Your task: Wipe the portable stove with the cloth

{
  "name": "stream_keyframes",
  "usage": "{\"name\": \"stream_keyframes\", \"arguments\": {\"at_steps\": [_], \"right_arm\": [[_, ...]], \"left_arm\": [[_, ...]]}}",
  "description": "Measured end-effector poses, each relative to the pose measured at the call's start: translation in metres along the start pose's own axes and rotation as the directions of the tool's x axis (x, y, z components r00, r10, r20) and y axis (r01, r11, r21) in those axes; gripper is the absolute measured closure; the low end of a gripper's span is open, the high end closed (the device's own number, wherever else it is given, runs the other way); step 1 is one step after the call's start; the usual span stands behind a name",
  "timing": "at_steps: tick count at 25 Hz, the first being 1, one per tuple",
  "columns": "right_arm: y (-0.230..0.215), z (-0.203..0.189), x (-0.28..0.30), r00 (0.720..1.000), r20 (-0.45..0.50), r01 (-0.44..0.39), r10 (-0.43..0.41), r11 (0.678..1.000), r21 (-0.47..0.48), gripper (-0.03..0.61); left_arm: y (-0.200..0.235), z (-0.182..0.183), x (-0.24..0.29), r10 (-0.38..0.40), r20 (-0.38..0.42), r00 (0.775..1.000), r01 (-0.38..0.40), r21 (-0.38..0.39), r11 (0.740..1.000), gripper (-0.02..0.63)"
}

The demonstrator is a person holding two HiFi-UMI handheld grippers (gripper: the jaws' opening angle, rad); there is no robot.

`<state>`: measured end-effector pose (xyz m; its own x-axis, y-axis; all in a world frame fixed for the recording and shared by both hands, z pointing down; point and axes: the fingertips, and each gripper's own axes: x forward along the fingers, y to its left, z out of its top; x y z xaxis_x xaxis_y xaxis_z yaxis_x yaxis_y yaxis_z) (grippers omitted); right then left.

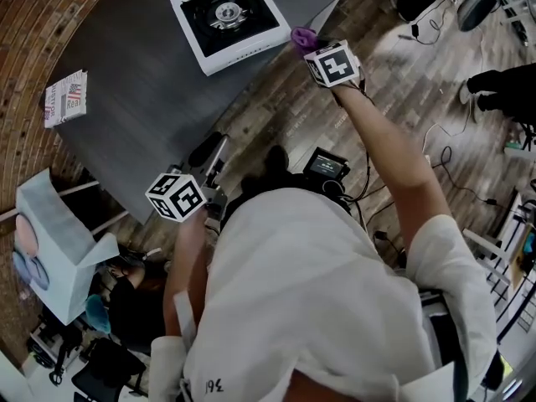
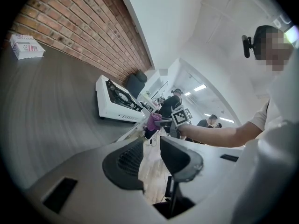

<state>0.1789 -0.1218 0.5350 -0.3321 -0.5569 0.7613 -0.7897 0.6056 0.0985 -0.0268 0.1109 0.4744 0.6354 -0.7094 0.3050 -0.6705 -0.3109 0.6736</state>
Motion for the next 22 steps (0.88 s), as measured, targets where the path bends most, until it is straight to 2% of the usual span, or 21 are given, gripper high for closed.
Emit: {"name": "stream_keyframes", "arguments": {"at_steps": [4,13,22], "right_arm": [[0.012,-0.002,-0.016,1.000,0.032,-0.001,0.000,0.999,0.041,0.469],[0.053,-0.012,-0.058,0.996,0.090,-0.011,0.004,0.997,0.074,0.468],[0.095,-0.006,-0.104,0.980,0.193,-0.060,0.040,0.993,0.103,0.468]], "left_arm": [[-0.005,0.009,-0.008,-0.030,0.005,1.000,0.030,0.028,0.999,0.500],[-0.021,0.000,-0.035,-0.089,-0.006,0.996,0.090,0.056,0.994,0.500],[-0.041,0.010,-0.049,-0.163,0.007,0.987,0.162,0.092,0.983,0.500]]}}
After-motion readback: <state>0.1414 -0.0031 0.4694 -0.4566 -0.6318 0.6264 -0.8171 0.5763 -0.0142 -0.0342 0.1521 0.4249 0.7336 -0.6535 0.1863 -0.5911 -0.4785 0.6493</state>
